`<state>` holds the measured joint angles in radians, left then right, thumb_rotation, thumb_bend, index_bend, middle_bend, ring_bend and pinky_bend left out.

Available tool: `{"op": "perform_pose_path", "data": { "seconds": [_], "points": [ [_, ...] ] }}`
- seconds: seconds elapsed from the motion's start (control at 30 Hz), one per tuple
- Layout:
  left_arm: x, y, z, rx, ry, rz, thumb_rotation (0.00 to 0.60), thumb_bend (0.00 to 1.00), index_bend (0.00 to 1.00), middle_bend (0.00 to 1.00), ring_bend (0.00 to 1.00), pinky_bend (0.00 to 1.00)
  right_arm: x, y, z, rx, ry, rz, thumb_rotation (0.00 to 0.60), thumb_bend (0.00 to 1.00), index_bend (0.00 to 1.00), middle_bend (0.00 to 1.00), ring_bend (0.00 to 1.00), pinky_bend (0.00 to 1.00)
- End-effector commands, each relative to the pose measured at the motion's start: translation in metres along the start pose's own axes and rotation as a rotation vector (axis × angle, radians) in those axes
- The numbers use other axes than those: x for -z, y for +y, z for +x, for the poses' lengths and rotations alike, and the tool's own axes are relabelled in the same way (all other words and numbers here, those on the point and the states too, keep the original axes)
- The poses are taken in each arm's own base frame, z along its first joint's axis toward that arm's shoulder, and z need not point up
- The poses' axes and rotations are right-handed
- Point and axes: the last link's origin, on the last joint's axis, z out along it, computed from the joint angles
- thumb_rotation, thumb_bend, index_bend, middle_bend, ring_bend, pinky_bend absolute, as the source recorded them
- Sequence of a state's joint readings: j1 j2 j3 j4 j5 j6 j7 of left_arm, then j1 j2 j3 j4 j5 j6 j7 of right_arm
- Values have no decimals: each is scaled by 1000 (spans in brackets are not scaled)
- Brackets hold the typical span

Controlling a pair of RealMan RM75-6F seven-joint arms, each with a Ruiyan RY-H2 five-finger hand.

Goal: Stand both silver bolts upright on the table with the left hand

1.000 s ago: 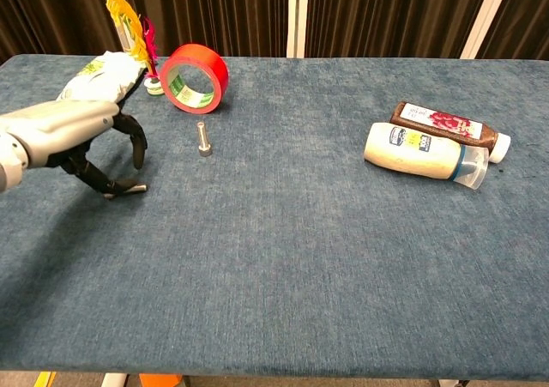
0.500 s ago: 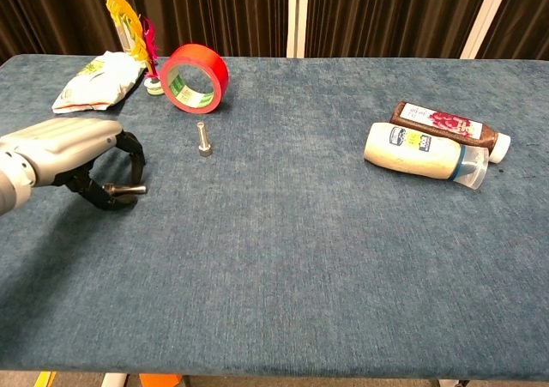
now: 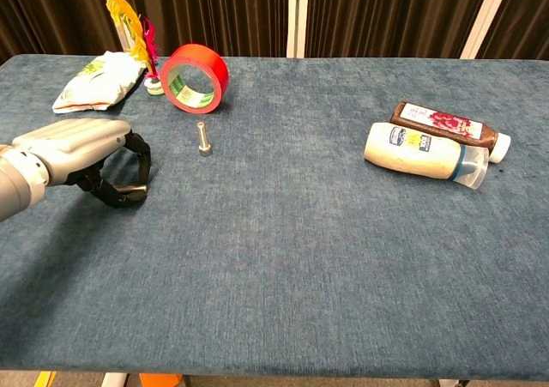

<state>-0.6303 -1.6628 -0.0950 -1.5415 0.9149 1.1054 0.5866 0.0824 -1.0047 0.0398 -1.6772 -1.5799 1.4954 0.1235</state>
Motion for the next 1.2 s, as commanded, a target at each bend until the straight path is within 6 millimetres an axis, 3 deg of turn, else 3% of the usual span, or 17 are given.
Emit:
{"op": "perform_pose_path", "data": {
  "seconds": [0.03,0.5,1.2],
  "points": [
    [0,-1,0,3,0,1,583,362,550,255,136,83,0,0,0,0,1,1,600,214,30,134,0,0],
    [-1,-8,28,174,75,-17,592,370,554,256,136,83,1,0,1,-2,8,-3,600,214,30,134,0,0],
    [-12,-36,10,407,149,6,590,373,541,256,136,82,0,0,1,-1,6,-4,600,214,30,134,0,0]
  ]
}}
